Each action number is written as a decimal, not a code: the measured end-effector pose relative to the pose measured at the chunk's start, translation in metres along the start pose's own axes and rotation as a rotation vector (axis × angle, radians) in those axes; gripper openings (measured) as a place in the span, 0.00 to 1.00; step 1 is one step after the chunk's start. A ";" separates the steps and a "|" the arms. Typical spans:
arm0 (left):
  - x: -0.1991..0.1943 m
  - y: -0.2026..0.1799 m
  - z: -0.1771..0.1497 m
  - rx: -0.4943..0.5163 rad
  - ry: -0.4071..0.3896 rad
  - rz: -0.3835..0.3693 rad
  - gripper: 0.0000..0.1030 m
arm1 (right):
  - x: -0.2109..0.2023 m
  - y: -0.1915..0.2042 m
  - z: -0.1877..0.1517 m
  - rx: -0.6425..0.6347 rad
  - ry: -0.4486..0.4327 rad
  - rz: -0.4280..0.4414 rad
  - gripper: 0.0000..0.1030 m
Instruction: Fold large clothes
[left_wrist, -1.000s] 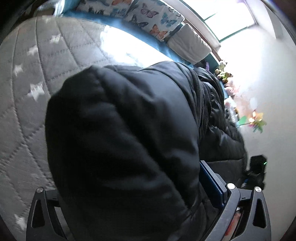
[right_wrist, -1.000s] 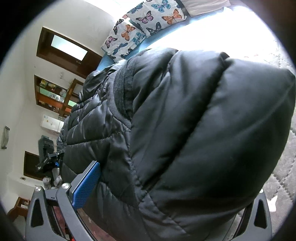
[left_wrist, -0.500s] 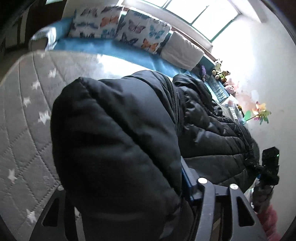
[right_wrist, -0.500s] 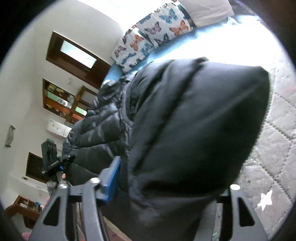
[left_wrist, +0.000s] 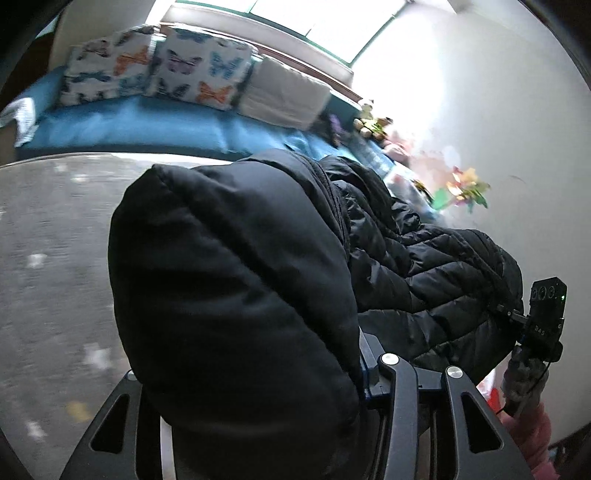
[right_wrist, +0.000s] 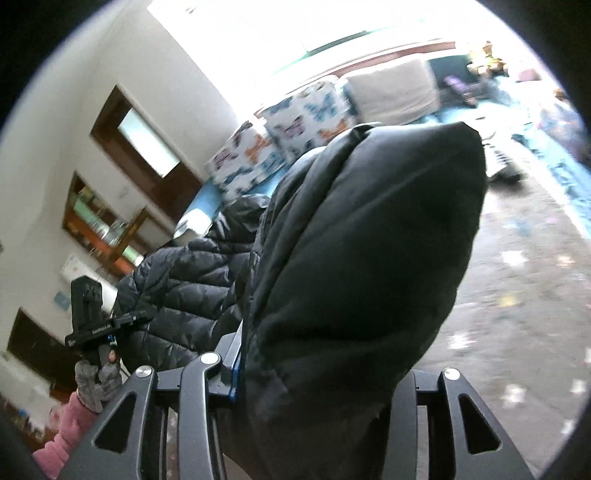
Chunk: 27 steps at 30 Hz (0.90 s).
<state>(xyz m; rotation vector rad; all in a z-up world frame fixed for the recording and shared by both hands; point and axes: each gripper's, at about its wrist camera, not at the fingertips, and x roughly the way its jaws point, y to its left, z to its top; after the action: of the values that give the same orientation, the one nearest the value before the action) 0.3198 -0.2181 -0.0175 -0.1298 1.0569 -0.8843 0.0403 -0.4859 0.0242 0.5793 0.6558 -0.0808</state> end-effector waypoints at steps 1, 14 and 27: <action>0.013 -0.012 0.000 0.009 0.009 -0.008 0.49 | -0.005 -0.008 0.000 0.009 -0.012 -0.020 0.46; 0.083 -0.032 -0.018 -0.133 0.122 0.019 0.78 | 0.019 -0.102 -0.033 0.241 0.079 -0.109 0.73; -0.021 -0.033 0.019 -0.015 -0.175 0.221 0.78 | -0.057 -0.056 -0.027 -0.002 -0.088 -0.319 0.73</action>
<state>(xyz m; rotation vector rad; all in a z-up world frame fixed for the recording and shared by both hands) 0.3125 -0.2318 0.0233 -0.0987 0.8948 -0.6533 -0.0339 -0.5244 0.0141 0.4623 0.6583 -0.4021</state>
